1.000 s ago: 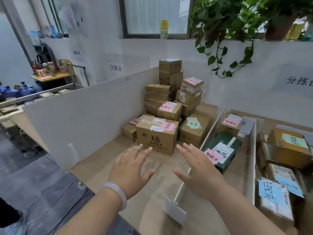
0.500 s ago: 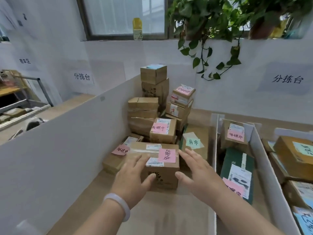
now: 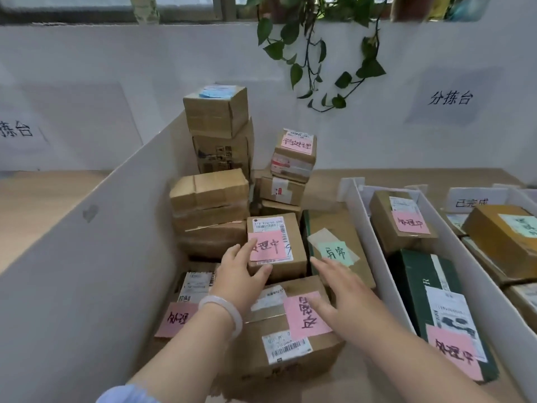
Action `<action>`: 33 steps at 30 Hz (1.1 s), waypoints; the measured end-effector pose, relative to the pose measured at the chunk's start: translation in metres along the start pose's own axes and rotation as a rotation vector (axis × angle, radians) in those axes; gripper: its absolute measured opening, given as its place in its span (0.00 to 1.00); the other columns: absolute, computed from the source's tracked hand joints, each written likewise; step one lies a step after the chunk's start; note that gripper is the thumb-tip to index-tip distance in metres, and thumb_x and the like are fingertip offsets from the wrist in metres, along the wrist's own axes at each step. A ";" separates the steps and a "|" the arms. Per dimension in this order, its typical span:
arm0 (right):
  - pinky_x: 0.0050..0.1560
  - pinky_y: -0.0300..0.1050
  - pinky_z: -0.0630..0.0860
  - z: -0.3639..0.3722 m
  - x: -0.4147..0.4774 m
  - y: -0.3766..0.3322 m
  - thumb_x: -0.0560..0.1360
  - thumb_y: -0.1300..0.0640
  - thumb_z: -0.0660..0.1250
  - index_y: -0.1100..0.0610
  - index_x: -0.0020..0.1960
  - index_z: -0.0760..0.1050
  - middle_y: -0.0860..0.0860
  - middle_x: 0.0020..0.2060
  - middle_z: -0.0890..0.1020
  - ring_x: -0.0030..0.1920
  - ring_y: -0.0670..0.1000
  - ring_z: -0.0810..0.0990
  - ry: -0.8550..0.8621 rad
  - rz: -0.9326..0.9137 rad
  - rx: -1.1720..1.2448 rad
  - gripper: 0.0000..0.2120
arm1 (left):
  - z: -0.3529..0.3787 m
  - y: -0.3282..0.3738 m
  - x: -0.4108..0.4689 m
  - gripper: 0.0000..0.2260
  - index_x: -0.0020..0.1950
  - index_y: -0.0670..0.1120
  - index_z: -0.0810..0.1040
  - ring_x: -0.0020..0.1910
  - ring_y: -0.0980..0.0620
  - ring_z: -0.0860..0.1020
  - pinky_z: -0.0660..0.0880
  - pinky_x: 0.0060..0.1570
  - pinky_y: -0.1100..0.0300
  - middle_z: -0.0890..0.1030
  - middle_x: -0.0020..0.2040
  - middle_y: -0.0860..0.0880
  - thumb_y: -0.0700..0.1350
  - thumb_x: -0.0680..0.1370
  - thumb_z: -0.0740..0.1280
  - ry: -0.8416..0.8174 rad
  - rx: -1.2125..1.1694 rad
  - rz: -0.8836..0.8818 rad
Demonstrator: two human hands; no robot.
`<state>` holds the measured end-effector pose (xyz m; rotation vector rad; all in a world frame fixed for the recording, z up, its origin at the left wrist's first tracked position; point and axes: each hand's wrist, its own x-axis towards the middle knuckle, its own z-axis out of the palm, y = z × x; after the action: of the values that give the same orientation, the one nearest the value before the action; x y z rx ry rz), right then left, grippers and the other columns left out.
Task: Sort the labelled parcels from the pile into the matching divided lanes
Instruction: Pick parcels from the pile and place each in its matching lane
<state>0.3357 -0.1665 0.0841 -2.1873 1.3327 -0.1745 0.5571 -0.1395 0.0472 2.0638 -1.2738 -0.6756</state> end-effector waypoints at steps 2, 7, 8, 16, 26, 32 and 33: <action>0.77 0.50 0.53 0.005 0.018 -0.004 0.78 0.40 0.60 0.37 0.77 0.50 0.37 0.77 0.51 0.77 0.41 0.46 0.017 0.017 0.056 0.31 | 0.003 -0.003 0.019 0.29 0.77 0.64 0.58 0.74 0.49 0.62 0.65 0.72 0.47 0.58 0.77 0.53 0.57 0.78 0.66 -0.019 -0.053 -0.048; 0.76 0.48 0.54 0.018 0.051 -0.001 0.78 0.40 0.60 0.36 0.76 0.51 0.36 0.76 0.52 0.76 0.40 0.48 0.045 0.077 0.150 0.30 | 0.015 -0.011 0.051 0.30 0.77 0.64 0.56 0.58 0.56 0.75 0.75 0.56 0.57 0.72 0.67 0.54 0.53 0.79 0.66 -0.142 -0.215 -0.109; 0.75 0.47 0.54 0.020 0.053 0.000 0.79 0.40 0.60 0.36 0.76 0.51 0.36 0.76 0.52 0.76 0.40 0.48 0.037 0.093 0.164 0.30 | 0.017 -0.012 0.054 0.30 0.77 0.64 0.55 0.55 0.58 0.75 0.74 0.51 0.61 0.74 0.64 0.56 0.51 0.79 0.67 -0.161 -0.254 -0.112; 0.69 0.45 0.67 0.023 0.033 -0.001 0.79 0.41 0.59 0.33 0.75 0.51 0.34 0.75 0.50 0.59 0.36 0.72 -0.013 0.185 0.287 0.28 | 0.025 -0.021 0.061 0.30 0.74 0.67 0.58 0.63 0.49 0.72 0.70 0.64 0.45 0.75 0.61 0.57 0.48 0.78 0.69 -0.165 -0.530 -0.185; 0.75 0.47 0.49 0.006 -0.003 0.009 0.80 0.42 0.57 0.40 0.78 0.51 0.39 0.77 0.52 0.77 0.42 0.48 0.084 0.144 0.249 0.29 | 0.030 -0.016 0.061 0.26 0.66 0.74 0.66 0.62 0.45 0.74 0.71 0.63 0.37 0.77 0.62 0.55 0.51 0.76 0.71 -0.092 -0.509 -0.231; 0.76 0.49 0.51 0.008 0.000 0.013 0.80 0.42 0.57 0.40 0.78 0.50 0.40 0.78 0.52 0.77 0.45 0.49 0.064 0.154 0.205 0.29 | 0.032 -0.005 0.052 0.32 0.76 0.66 0.56 0.61 0.47 0.71 0.72 0.53 0.50 0.71 0.70 0.52 0.51 0.78 0.69 -0.171 -0.443 -0.146; 0.76 0.50 0.53 0.009 0.002 0.013 0.80 0.42 0.58 0.39 0.77 0.50 0.40 0.78 0.52 0.77 0.45 0.49 0.064 0.154 0.206 0.29 | 0.032 -0.003 0.051 0.33 0.76 0.66 0.55 0.62 0.47 0.71 0.71 0.52 0.51 0.70 0.71 0.52 0.52 0.78 0.69 -0.180 -0.435 -0.143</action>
<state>0.3307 -0.1688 0.0692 -1.9148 1.4446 -0.3108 0.5576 -0.1922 0.0176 1.7716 -0.9694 -1.1176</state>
